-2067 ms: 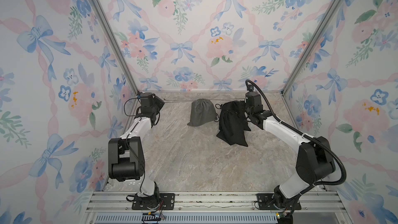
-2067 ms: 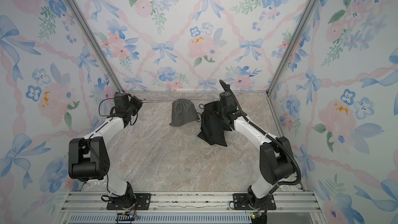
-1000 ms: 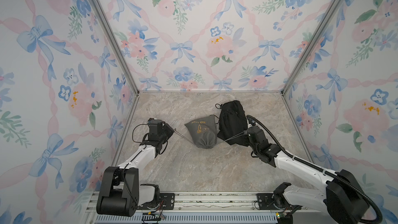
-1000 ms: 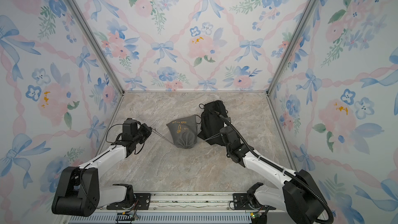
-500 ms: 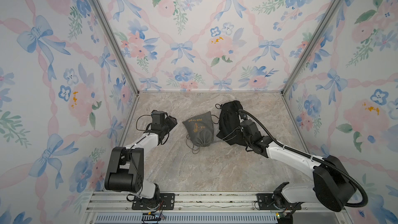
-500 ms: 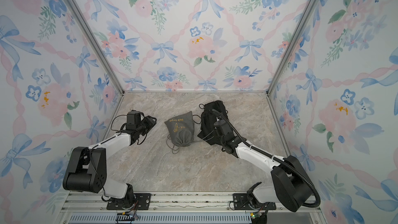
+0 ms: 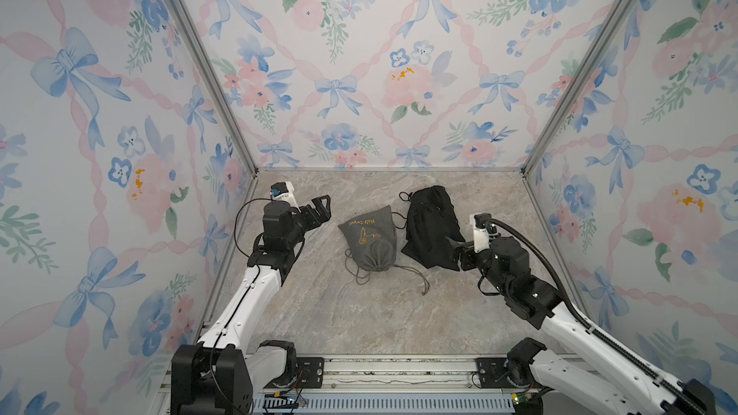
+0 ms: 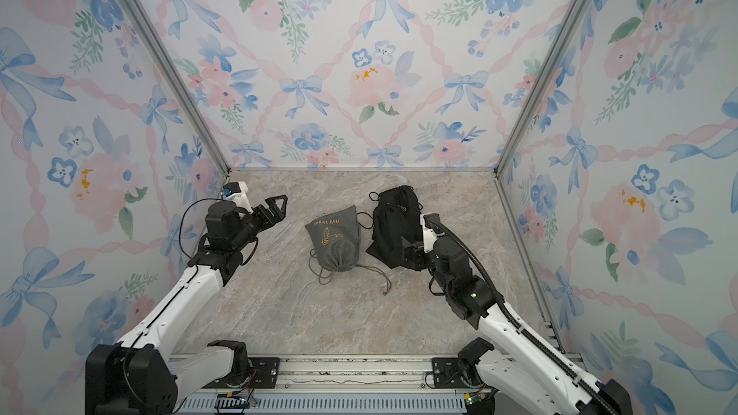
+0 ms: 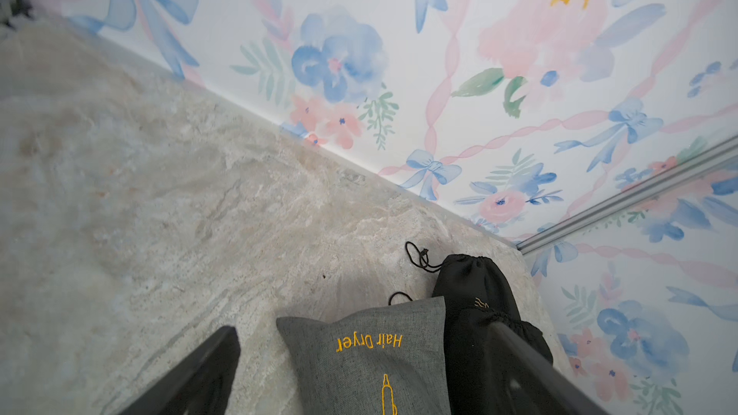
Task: Pack away hair dryers
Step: Reset both arms
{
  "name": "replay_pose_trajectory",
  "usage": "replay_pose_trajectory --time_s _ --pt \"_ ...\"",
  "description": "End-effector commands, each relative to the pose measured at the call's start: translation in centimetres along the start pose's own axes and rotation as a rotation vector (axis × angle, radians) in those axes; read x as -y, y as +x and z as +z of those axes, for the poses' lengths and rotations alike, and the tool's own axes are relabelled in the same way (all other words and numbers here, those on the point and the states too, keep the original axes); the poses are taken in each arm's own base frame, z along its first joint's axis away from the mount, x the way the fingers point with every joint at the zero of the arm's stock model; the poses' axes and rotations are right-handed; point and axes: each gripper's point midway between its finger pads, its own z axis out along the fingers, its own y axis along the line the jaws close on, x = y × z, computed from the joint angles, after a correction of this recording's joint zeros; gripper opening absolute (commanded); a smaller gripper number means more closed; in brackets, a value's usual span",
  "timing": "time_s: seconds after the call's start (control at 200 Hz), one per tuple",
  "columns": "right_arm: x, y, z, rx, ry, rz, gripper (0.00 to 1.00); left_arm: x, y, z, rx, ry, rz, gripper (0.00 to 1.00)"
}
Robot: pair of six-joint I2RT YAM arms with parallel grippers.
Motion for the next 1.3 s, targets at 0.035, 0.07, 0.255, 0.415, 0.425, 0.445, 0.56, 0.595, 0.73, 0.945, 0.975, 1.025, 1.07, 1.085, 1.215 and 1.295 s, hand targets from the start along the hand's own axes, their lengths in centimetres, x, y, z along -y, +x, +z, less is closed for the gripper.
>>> replay_pose_trajectory --time_s 0.035,0.07,0.255,0.415,0.425,0.445,0.56,0.595,0.73,0.945,0.975,1.025,1.07,1.085,1.215,1.295 --pt "4.6 1.2 -2.2 0.025 0.158 -0.048 0.97 0.0 -2.8 -2.6 0.172 -0.07 0.219 0.98" --pt "5.9 1.6 -2.7 0.036 0.206 -0.044 0.97 -0.9 -2.3 -3.1 0.193 -0.104 0.245 0.98" --pt "11.5 4.9 -3.7 0.101 0.414 0.018 0.97 -5.2 1.3 -3.3 0.219 -0.227 0.321 0.98" --pt "13.9 7.2 -2.2 0.11 0.47 0.047 0.97 -9.1 3.8 -1.5 0.142 -0.37 0.37 0.98" --pt "14.1 7.3 -2.1 0.109 0.474 0.046 0.97 -9.5 3.8 -1.5 0.144 -0.382 0.372 0.98" --pt "14.3 7.6 -1.9 0.102 0.482 0.045 0.97 -10.1 4.0 -1.5 0.147 -0.398 0.377 0.98" --pt "15.7 9.0 -0.2 0.073 0.512 0.036 0.97 -12.8 4.2 -1.7 0.177 -0.41 0.348 0.98" --pt "15.5 9.3 0.5 0.067 0.484 0.024 0.97 -13.3 4.1 -1.9 0.198 -0.409 0.337 0.98" --pt "14.9 10.5 3.3 0.053 0.413 -0.021 0.97 -13.0 4.4 -1.9 0.253 -0.336 0.346 0.98" --pt "14.9 11.1 5.3 0.095 0.356 -0.002 0.97 -13.4 6.5 -0.2 0.227 -0.28 0.399 0.98" --pt "14.6 11.1 5.7 0.107 0.334 0.004 0.97 -13.3 6.6 0.2 0.223 -0.266 0.398 0.98" --pt "14.3 11.6 6.3 0.098 0.309 -0.005 0.97 -12.7 7.0 0.4 0.232 -0.237 0.413 0.98" --pt "14.1 12.0 6.9 0.091 0.293 -0.012 0.97 -12.1 7.6 0.9 0.215 -0.219 0.453 0.98" --pt "14.0 12.3 7.1 0.086 0.286 -0.016 0.97 -11.9 7.8 1.0 0.21 -0.214 0.468 0.98" --pt "14.0 13.3 7.9 0.085 0.275 -0.02 0.97 -11.4 8.9 0.5 0.256 -0.281 0.535 0.98" --pt "15.1 13.6 8.7 0.016 0.288 0.022 0.97 -12.2 8.5 0.8 0.246 -0.314 0.501 0.98"
